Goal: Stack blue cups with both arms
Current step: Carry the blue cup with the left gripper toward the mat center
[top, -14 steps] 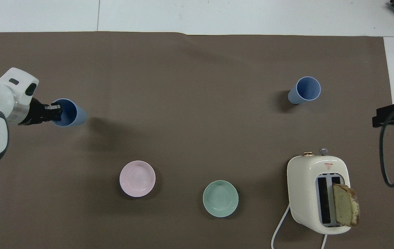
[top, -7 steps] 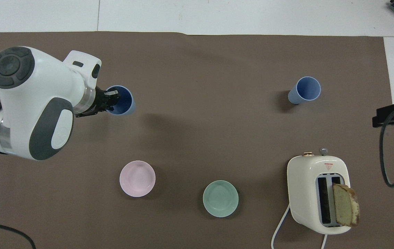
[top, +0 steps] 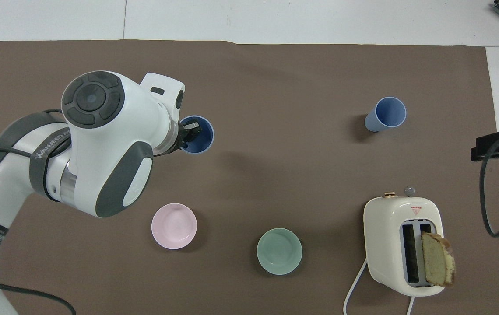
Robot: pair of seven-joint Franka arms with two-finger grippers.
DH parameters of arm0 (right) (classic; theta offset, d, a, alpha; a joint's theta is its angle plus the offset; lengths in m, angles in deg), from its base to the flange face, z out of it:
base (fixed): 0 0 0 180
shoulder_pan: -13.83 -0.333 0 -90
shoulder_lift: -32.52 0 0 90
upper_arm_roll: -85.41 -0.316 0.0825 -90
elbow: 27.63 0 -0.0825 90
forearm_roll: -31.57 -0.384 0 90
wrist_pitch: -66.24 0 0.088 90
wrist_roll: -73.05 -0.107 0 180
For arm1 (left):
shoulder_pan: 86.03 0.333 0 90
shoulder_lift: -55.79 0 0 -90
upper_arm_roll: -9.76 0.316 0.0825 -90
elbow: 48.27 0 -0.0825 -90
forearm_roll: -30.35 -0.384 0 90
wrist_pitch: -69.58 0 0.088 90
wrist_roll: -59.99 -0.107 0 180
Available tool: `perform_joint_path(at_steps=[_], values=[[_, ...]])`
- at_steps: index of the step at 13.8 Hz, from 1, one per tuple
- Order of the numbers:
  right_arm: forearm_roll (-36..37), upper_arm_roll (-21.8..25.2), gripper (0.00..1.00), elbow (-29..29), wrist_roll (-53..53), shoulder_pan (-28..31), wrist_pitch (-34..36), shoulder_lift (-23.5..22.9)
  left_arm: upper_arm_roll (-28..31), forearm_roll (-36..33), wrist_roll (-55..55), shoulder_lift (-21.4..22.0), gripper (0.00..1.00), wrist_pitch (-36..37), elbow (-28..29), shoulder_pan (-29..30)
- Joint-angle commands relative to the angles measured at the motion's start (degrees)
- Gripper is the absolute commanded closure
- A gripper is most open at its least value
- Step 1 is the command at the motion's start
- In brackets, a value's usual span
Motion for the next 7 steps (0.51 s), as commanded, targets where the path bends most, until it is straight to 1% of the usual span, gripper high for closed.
perform_joint_path(at_steps=[1,7], values=[[-0.53,-0.44,0.0,-0.77,-0.95,0.69,-0.08,1.0,0.98,-0.18,2.3,-2.98,1.0,-0.79,-1.93,-1.55],[-0.53,-0.44,0.0,-0.77,-0.95,0.69,-0.08,1.0,0.89,0.35,2.83,-6.76,1.0,-3.6,-1.58,-4.18]])
